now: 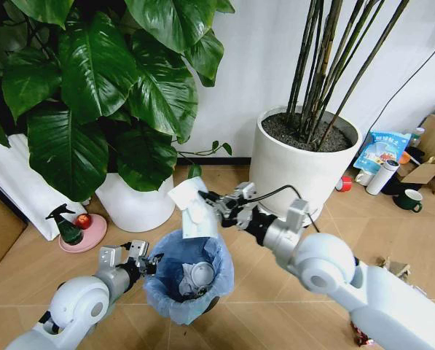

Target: Pick up the trash bin and place the garbage on the floor into it.

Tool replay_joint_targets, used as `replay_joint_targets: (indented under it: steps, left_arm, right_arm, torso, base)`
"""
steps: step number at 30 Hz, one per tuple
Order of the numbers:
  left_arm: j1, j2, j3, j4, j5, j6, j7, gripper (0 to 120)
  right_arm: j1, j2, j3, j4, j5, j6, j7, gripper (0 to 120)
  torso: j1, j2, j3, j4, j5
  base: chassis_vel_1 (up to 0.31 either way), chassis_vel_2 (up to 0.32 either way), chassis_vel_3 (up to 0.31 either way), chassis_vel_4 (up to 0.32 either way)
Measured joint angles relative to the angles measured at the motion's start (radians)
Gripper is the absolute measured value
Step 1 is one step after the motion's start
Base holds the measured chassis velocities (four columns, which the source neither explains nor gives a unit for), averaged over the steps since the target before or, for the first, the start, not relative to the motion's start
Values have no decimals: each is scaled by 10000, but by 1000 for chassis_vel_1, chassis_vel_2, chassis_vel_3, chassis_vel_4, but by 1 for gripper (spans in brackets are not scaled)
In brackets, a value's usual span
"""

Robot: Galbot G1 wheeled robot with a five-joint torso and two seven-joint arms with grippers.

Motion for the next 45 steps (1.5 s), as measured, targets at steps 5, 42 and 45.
replay_joint_targets:
  steps: [5, 42, 45]
  left_arm:
    - [-123, 23, -6, 38, -101, 18, -50, 0]
    - [161, -249, -518, 285, 292, -105, 299, 0]
    - [488, -278, -722, 131, 357, -125, 334, 0]
  right_arm:
    - [10, 253, -547, -448, -428, 88, 5, 0]
    - [-3477, 100, 3100, -565, -2910, 371, 1041, 100]
    - [-4170, 378, 3764, -725, -3477, 364, 1044, 100]
  torso:
    - [0, 0, 0, -2, 0]
    - [0, 1, -1, -3, 0]
    - [-1, 1, -1, 0, 1]
  base:
    - [0, 0, 0, 0]
    - [0, 0, 0, 0]
    - [0, 0, 0, 0]
